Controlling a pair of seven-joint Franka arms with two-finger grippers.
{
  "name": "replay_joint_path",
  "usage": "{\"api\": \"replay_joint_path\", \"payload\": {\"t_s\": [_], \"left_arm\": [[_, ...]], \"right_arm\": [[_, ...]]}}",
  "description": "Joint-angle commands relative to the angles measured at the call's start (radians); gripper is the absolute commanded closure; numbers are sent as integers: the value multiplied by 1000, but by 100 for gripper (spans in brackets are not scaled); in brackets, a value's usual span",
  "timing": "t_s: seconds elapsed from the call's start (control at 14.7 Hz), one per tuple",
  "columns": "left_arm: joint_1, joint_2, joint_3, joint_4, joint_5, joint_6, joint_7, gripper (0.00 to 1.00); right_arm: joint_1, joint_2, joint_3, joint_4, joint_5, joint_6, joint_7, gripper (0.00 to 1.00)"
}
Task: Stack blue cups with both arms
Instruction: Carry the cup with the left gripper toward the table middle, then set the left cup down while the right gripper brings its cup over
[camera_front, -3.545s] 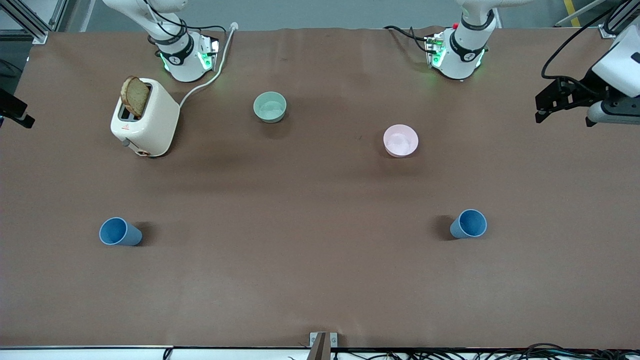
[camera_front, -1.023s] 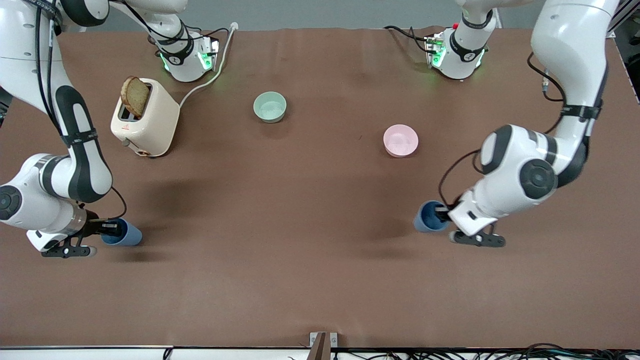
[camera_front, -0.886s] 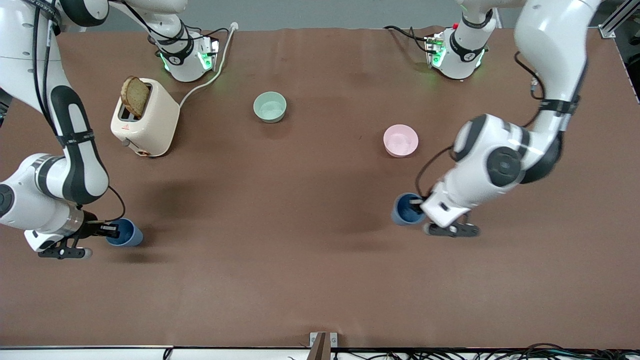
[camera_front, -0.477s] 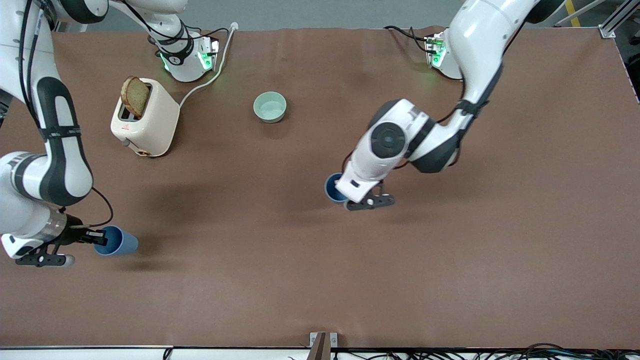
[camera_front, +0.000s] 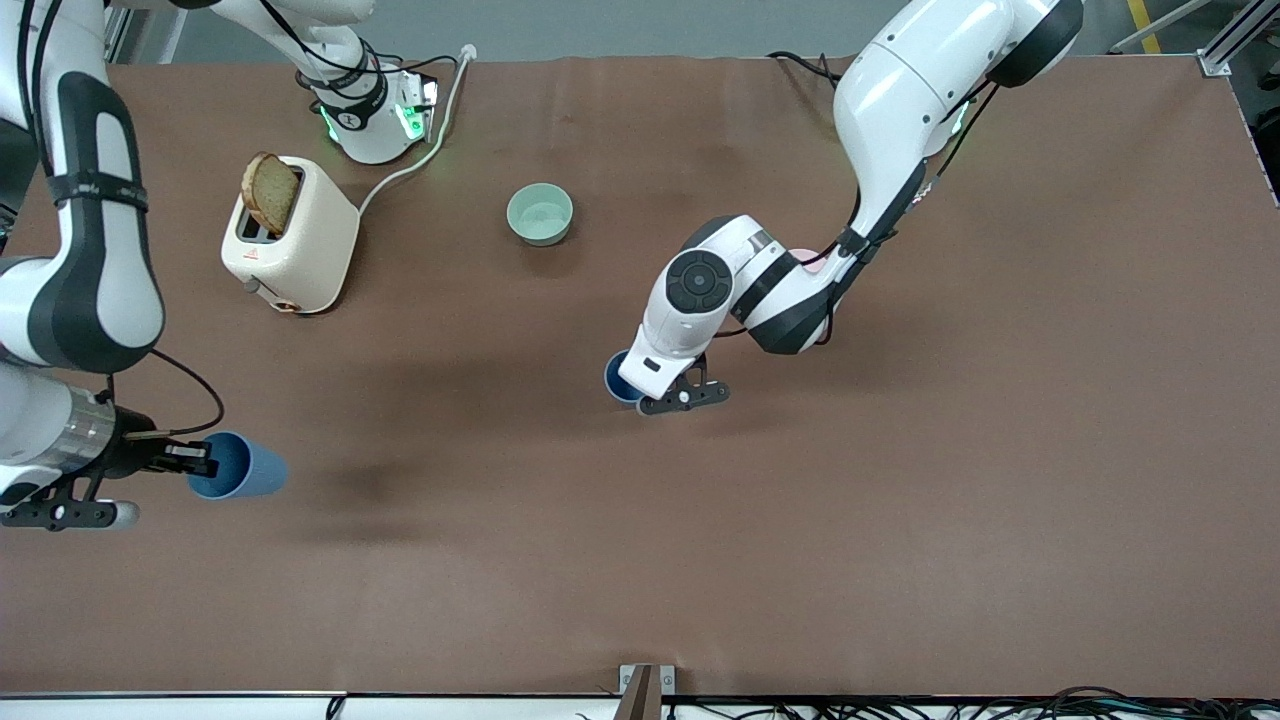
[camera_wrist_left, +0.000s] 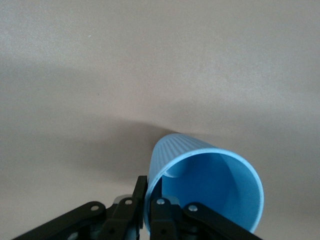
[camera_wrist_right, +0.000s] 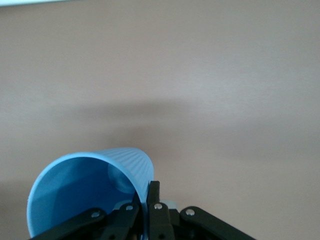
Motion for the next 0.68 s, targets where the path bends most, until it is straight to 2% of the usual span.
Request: {"api": "replay_joint_path", "payload": {"t_s": [0.0, 0.07, 0.14, 0.34, 0.61], "left_arm": [[4, -5, 6, 26, 17, -4, -10, 27], [4, -20, 7, 28, 24, -10, -9, 5], [10, -55, 16, 31, 36, -23, -4, 0], [30, -164, 78, 61, 40, -146, 40, 0], [159, -318, 78, 77, 41, -309, 245, 0]], "right_arm": [[73, -39, -3, -15, 1, -17, 151, 98], [113, -42, -3, -15, 1, -21, 224, 98], [150, -44, -3, -15, 1, -21, 299, 98], [274, -44, -2, -15, -5, -21, 473, 98], [446, -38, 0, -15, -2, -19, 740, 98]]}}
